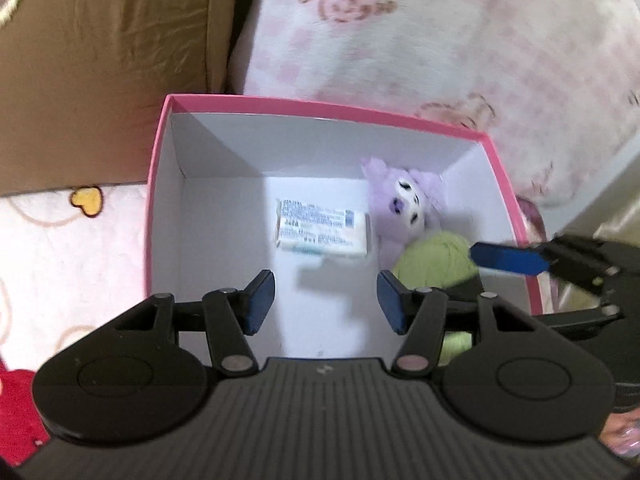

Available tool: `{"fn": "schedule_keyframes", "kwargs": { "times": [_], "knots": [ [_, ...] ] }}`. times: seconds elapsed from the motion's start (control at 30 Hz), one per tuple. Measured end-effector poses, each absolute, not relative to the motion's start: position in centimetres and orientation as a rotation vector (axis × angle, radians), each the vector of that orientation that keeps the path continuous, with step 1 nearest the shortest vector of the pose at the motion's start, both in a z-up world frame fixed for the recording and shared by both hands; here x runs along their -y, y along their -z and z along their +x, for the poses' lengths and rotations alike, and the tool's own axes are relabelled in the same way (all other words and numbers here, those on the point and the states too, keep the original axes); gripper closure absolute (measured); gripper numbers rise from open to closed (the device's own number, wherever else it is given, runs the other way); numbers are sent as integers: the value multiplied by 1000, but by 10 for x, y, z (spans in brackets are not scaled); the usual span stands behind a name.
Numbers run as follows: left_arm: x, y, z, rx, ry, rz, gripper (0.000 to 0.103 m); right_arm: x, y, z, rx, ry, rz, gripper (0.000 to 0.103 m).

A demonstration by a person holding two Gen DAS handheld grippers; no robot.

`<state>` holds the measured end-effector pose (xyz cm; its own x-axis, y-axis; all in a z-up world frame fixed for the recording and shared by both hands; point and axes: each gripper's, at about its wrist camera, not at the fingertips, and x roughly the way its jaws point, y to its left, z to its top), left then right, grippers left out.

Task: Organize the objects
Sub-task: 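Withdraw the left tool up out of the pink box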

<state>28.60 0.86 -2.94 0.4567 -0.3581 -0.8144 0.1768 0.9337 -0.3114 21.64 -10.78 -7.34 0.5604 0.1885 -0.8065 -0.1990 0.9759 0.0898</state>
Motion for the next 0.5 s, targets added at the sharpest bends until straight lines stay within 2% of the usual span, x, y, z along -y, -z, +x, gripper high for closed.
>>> {"fn": "schedule_keyframes", "kwargs": {
  "times": [0.5],
  "knots": [
    [11, -45, 185, -1072, 406, 30, 44, 93, -6, 118, -900, -320, -63, 41]
  ]
}}
